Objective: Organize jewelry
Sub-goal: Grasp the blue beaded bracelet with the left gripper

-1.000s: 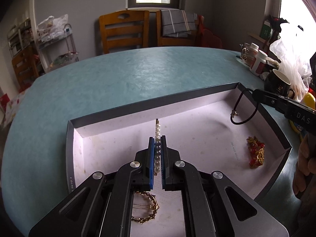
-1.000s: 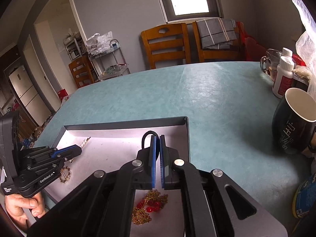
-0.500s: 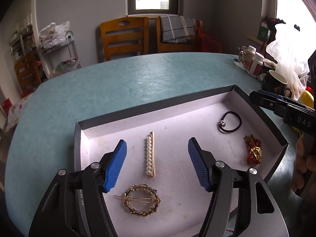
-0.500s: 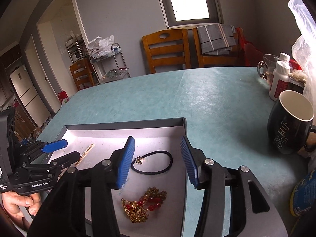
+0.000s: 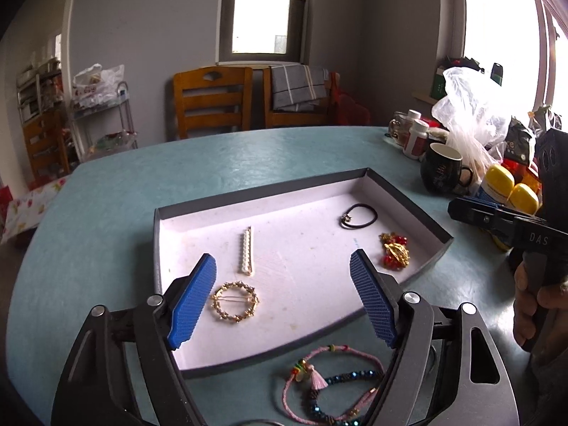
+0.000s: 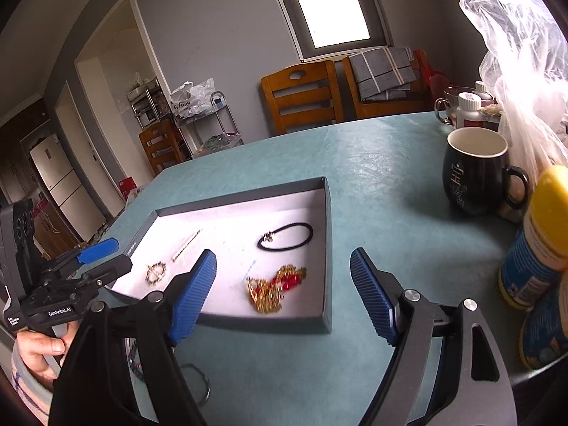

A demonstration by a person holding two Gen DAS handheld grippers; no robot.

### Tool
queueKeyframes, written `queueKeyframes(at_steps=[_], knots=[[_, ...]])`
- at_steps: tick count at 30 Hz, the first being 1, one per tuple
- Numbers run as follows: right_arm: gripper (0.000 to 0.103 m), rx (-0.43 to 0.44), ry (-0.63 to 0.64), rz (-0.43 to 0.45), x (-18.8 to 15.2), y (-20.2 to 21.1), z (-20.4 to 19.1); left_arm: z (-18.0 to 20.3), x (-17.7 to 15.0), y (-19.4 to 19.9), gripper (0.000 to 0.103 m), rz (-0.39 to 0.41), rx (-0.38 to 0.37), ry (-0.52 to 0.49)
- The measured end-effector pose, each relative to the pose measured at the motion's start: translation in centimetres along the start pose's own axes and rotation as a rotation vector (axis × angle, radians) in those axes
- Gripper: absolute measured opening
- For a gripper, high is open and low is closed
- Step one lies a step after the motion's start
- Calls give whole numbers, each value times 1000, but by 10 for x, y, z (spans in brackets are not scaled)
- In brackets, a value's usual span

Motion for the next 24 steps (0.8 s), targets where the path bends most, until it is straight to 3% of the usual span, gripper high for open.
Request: queueKeyframes(at_steps=[6,13,17,20,21,22,24], knots=[[77,9,-14,-24,-37,23,2,41,-26,33,80,28,-68,-121],[78,51,-66,-39,-52,27,7,66,-60,43,80,-37,-98,-236],[81,61,-99,-41,-51,26,12,76,-76,33,77,-90,-72,-312],[82,69,-105,-41,-50,26,13,82,-84,25,58,-128,-81,-327],[83,68,-104,-41,-50,26,13,84,-86,23,44,-148,-92,-326],[83,68,-104,-42,-50,26,13,87,-89,21,38,-165,-107,-329],[83,68,-105,-47,-51,26,12,93,-93,19,37,-177,-110,-354]])
Point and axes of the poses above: each gripper's, at about its wrist camera, not at the fingertips, and y roughly against the way its jaws point, z to its right, x to its top, the point moved 8 cm from there along -y, roughly the way its jaws point, and after that the axes turned 2 degrees about -y, right-handed, at the moved point
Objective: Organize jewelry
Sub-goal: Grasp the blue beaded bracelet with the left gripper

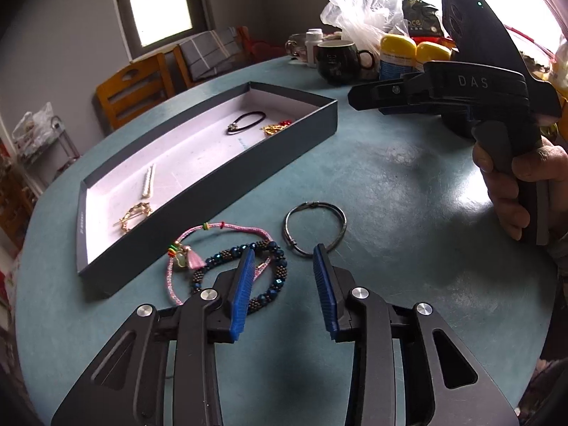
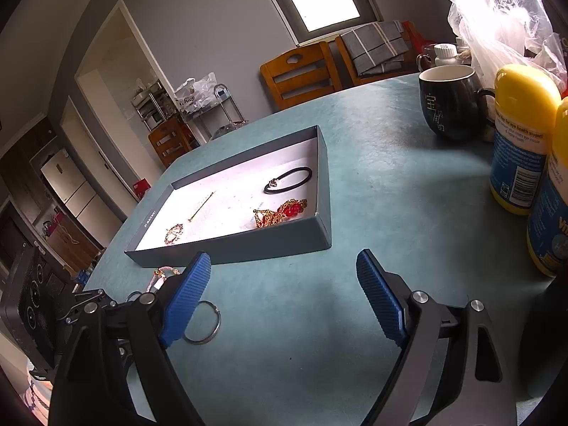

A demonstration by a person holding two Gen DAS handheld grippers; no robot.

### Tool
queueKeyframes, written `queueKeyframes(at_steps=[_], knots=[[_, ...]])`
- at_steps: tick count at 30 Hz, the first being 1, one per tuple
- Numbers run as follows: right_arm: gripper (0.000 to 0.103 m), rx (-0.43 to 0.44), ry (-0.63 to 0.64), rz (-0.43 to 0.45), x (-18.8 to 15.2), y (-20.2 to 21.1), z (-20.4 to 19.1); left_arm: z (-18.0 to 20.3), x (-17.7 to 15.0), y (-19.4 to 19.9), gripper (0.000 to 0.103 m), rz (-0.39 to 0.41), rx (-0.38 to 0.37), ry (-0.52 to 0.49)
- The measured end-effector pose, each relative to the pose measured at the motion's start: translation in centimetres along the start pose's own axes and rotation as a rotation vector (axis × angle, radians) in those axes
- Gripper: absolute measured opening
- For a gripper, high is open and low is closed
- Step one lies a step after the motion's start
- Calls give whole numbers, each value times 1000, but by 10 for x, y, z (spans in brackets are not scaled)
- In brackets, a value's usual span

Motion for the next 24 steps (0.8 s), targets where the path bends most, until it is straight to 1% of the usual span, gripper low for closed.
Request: queueKeyframes(at_steps=[1,6,9,11,12,13,14,15,17,18,21,24], knots=[[84,-2,-1,-2,0,0,0,2,-1,-1,37,-8,9,-13],[85,-3,0,-5,1,-1,0,7,-6,-8,37,-51,-8,-21],[87,-3,4,-7,0,-1,0,1,-8,-9,37,-64,-71,29],[87,-4,9,-9,0,-2,-2,-2,-9,-9,36,-56,-108,50],[88,-4,11,-9,0,-2,-2,-3,-9,-9,32,-53,-103,48],[88,-4,12,-9,0,-2,-2,-3,-9,-10,20,-55,-98,46],[88,-4,11,-9,0,-2,-2,-1,-9,-10,16,-53,-95,41],[88,-3,11,-9,0,-2,-2,-1,-9,-10,7,-54,-85,39],[89,-4,13,-13,0,-3,-3,-2,-8,-9,7,-47,-93,49],[89,-2,17,-17,-1,-3,-4,-3,-7,-6,7,-34,-106,59],[89,2,45,-49,-6,-7,-11,-13,-3,8,7,43,-147,119],[91,-8,101,-67,-12,-9,-22,-26,2,27,7,151,-199,192]])
Point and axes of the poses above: each gripper's, at about its wrist camera, not at the fingertips, and y roughly against the way its jaws point, z to its right, x to its top, the point moved 8 cm from there along -y, roughly the way its jaws point, and after that the axes turned 2 degrees about -y, right-handed, at the moved point
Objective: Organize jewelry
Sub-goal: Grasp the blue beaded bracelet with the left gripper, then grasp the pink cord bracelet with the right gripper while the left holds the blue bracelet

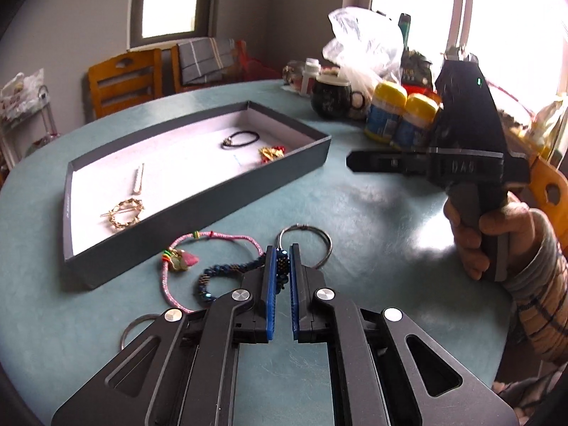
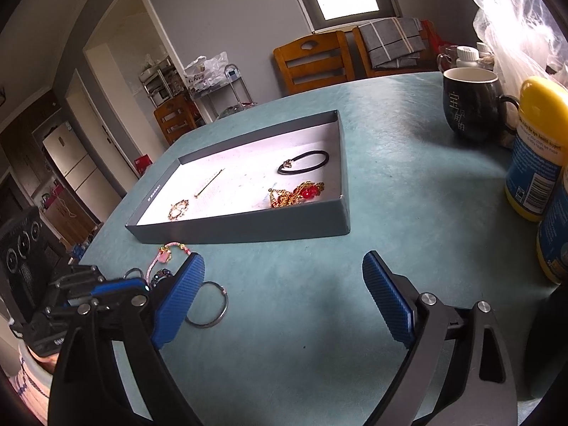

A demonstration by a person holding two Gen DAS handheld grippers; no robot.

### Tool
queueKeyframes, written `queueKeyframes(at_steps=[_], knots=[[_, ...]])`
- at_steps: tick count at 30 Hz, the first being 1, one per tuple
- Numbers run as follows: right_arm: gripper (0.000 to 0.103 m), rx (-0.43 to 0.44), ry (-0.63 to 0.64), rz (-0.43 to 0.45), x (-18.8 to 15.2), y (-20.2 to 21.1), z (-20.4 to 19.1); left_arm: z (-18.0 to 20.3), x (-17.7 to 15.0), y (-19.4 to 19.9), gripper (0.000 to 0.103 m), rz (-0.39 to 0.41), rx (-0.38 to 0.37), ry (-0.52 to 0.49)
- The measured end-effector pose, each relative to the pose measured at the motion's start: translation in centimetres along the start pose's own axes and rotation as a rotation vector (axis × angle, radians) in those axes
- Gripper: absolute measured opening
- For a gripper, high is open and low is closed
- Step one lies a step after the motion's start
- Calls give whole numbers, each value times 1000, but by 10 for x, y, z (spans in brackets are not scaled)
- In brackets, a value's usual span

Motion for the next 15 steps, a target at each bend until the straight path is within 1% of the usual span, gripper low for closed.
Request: queueKeyframes(at_steps=[2,3,5,10,12,15], knots=[[92,-11,24,-12,-3,-2,-5,-3,6,16,7,87,-50,38],[92,-11,32,-22,-5,-3,-7,-6,8,25,7,131,-63,50],[92,-19,52,-35,-8,-5,-12,-8,11,35,7,171,-50,53],[92,-27,111,-83,-18,-13,-27,-15,16,41,7,196,-27,74],[92,-22,143,-108,-24,-17,-36,-17,18,45,7,213,-28,82],[92,-57,224,-129,-30,-21,-49,-21,21,52,7,243,-30,100]])
Point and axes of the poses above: each gripper's, at about its wrist camera, not at the fingertips, and y roughly against the way its jaws point, z to its right, x to its top, the point moved 8 cm from there along -y, roughly the way its jaws point, and after that the axes turned 2 degrees about -y, right-handed, at the moved point
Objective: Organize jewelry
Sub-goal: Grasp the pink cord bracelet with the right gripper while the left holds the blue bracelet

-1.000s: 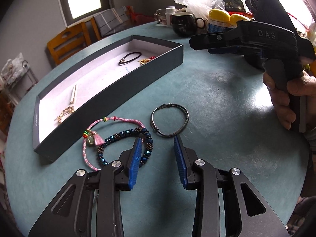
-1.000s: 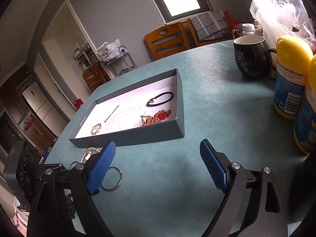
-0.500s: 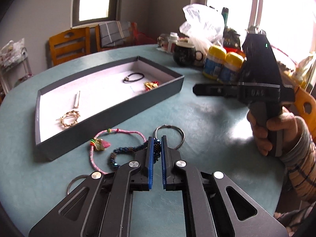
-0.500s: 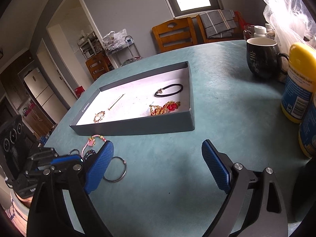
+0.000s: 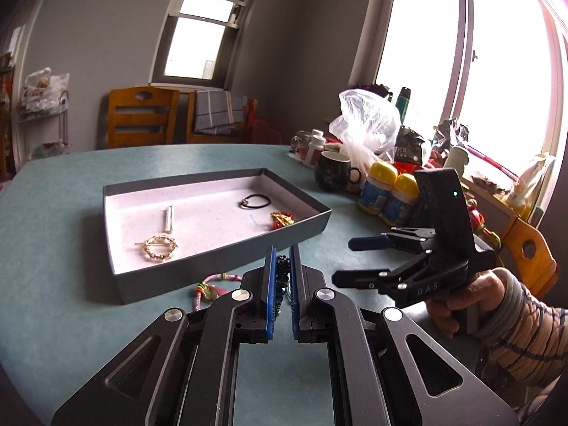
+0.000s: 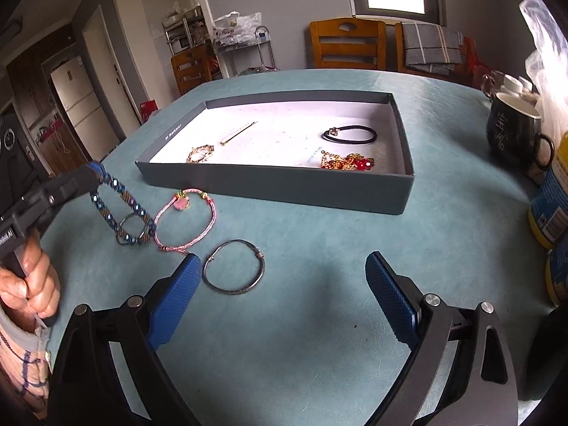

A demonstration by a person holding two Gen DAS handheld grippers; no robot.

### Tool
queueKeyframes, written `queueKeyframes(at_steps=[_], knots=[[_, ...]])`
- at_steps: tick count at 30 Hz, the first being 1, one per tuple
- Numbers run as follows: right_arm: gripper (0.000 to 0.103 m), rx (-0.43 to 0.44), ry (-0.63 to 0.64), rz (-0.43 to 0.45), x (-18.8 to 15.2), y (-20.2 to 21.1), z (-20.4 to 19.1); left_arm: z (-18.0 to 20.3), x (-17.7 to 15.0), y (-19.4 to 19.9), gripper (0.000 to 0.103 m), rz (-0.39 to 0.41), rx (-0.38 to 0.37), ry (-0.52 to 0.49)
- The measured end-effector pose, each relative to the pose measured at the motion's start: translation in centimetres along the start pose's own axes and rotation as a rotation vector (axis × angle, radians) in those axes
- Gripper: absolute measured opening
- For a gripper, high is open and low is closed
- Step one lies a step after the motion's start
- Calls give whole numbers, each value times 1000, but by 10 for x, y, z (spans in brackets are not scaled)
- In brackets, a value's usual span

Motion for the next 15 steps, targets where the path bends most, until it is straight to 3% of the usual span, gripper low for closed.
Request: queueKeyframes(at_steps=[7,9,15], knots=[[90,18,78,-28,3,-17,-33,-22,9,18,7,76,45,71],[80,29,96,-42,7,-26,-44,-28,9,20,7,82,61,88],[63,36,74,-77,19,-48,-60,-37,9,25,7,89,83,103]])
Point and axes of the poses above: each gripper's, at about its wrist camera, not at the fingertips, and y roughly against the way its jaws point, z to its right, x to its top, the point moved 8 cm from there along -y, roughly the way its jaws point, and after that the axes turned 2 degrees about -y, right-handed, at the moved point
